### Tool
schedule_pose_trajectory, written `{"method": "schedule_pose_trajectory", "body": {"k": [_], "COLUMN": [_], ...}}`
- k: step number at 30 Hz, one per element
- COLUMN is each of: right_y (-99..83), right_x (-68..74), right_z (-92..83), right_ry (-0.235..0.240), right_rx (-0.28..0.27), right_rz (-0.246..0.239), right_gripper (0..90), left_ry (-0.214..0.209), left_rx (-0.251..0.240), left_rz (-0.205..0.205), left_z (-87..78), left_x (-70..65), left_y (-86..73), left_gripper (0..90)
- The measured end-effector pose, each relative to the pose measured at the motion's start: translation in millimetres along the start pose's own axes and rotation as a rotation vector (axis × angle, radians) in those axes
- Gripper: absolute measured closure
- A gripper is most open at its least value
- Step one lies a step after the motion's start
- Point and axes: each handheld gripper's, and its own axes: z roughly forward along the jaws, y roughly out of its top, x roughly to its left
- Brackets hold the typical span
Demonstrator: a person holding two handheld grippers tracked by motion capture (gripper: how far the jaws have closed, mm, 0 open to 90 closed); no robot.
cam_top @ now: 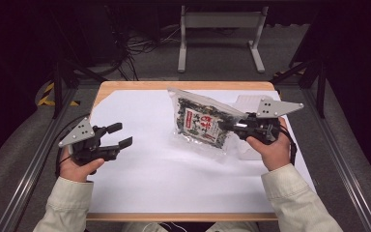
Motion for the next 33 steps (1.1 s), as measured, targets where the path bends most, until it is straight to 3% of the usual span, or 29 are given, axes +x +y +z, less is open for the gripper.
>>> {"method": "schedule_pose_trajectory", "body": {"k": [6, 8, 11, 24, 25, 28, 33], "right_y": [3.1, 4.1, 6.8, 19.1, 20.2, 22.2, 22.4], "right_x": [-9.2, -12.7, -18.3, -47.8, -50.1, -55.3, -64.5], "right_z": [-7.6, -10.8, -16.7, -43.7, -46.0, -50.8, -58.5], "right_ry": [-0.054, -0.078, -0.114, -0.230, -0.239, -0.267, -0.318], "right_rx": [0.011, 0.011, 0.014, 0.014, 0.014, 0.025, 0.031], "right_rz": [0.047, 0.059, 0.071, 0.102, 0.108, 0.129, 0.148], "right_gripper": [77.0, 77.0, 77.0, 77.0, 77.0, 77.0, 77.0], "left_ry": [0.012, -0.001, 0.002, 0.002, 0.007, -0.013, -0.016], "left_rx": [0.031, 0.017, 0.011, 0.042, 0.061, 0.086, 0.094], "left_rz": [-0.049, -0.082, -0.093, -0.099, -0.096, -0.112, -0.104], "left_z": [7.9, 9.7, 13.0, 29.4, 31.3, 34.1, 36.4], "left_x": [10.7, 15.1, 17.6, 19.4, 19.4, 20.3, 19.8], "left_y": [-22.9, -29.8, -37.3, -55.0, -56.7, -58.6, -60.0], "left_gripper": [30.9, 30.7, 31.3, 30.7, 30.5, 29.3, 29.4]}}
